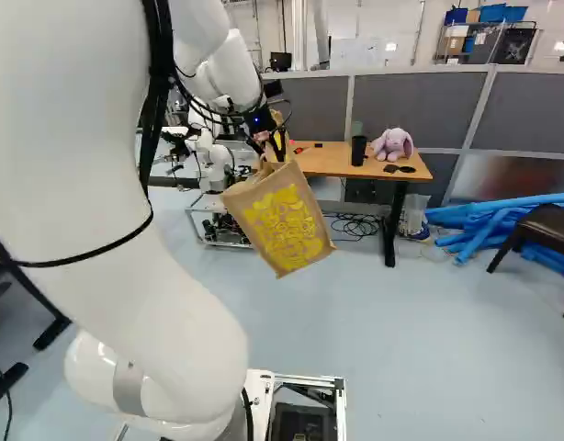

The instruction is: Pick up the bag on the ground and place it on the table

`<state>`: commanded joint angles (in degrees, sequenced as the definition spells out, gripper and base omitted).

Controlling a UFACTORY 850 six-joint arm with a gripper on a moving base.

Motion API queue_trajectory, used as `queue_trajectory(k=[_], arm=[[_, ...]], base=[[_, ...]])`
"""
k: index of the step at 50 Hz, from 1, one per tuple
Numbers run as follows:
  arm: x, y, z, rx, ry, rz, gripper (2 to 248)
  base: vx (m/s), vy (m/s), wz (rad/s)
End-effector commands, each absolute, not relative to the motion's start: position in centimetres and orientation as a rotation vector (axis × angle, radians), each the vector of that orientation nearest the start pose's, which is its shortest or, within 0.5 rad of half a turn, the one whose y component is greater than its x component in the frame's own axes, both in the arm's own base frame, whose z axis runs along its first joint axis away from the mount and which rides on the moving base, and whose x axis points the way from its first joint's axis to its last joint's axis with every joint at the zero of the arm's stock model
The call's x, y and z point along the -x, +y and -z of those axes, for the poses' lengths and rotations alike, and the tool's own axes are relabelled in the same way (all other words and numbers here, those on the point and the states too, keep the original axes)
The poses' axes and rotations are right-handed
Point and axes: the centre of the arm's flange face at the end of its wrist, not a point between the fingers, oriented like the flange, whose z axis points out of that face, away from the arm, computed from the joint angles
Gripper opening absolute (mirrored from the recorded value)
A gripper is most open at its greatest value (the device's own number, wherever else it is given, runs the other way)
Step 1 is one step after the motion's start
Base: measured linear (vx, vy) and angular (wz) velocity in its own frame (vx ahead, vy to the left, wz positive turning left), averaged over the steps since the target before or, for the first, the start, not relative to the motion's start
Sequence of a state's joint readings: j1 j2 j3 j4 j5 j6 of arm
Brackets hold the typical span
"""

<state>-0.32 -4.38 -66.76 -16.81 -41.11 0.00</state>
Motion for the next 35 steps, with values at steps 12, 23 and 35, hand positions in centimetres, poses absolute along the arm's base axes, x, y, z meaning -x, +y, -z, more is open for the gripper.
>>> queue_trajectory(k=[12,23,35], arm=[[-50.9,-2.1,-62.2,3.308,-0.286,0.623,30],[-50.7,-2.1,-63.6,3.313,-0.275,0.627,30],[-50.5,-2.2,-65.1,3.319,-0.262,0.632,30]], base=[[0.0,0.0,0.0],[0.0,0.0,0.0],[0.0,0.0,0.0]])
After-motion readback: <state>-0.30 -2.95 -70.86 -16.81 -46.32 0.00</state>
